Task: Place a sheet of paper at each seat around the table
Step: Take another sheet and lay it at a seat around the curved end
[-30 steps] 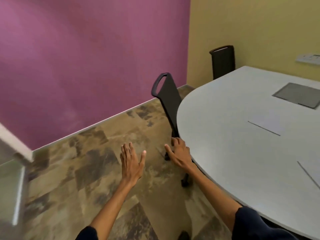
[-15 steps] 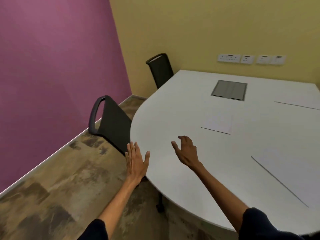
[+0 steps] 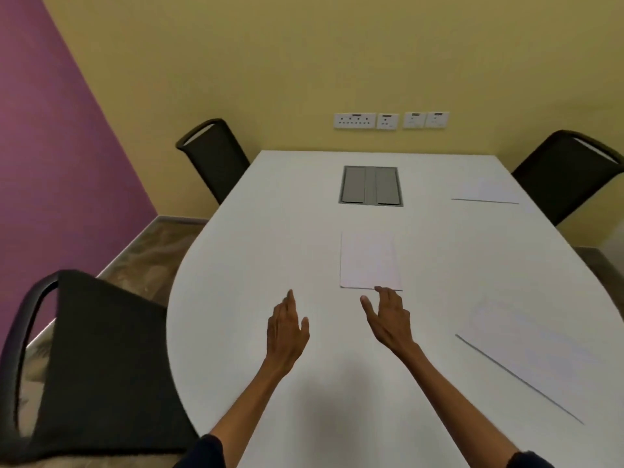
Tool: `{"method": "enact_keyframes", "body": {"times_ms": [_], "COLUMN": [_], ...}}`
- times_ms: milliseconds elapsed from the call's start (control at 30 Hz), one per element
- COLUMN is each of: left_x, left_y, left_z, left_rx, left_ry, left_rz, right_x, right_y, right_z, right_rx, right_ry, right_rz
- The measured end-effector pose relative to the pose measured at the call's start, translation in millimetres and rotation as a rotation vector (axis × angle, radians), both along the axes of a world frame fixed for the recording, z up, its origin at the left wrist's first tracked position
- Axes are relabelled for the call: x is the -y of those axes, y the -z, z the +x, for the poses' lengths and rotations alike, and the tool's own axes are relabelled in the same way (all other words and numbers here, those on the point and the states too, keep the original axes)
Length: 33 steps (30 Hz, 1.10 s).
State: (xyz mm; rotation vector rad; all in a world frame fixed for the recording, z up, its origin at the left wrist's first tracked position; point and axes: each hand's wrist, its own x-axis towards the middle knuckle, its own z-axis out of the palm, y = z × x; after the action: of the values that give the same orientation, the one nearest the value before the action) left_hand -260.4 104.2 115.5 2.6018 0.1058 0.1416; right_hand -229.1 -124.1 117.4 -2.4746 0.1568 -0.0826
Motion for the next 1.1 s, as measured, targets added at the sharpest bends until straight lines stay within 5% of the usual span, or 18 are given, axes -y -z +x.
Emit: {"method": "enact_keyframes", "body": {"times_ms": [467,867,1100], "left_x": [56.0,98.7,122.1], "left_y": [70.1,138.4,156.0], "left_z": [169.5,279.9,304.3], "left_rx": [-0.150,-0.383,-0.345], "left_ry": [0.168,0.101,0.055], "left_rz": [-0.164,0.067,0.104], "right_x": [86.0,86.2,82.7], "right_y": [54.0,123.1,151.2], "right_z": [134.9,240.7,261.9], "right_rx": [-0.167,-0.325,-0.367], "right_ry": [0.273,0.289,0.353], "right_rz": [-0.091,-0.142,-0.221]}}
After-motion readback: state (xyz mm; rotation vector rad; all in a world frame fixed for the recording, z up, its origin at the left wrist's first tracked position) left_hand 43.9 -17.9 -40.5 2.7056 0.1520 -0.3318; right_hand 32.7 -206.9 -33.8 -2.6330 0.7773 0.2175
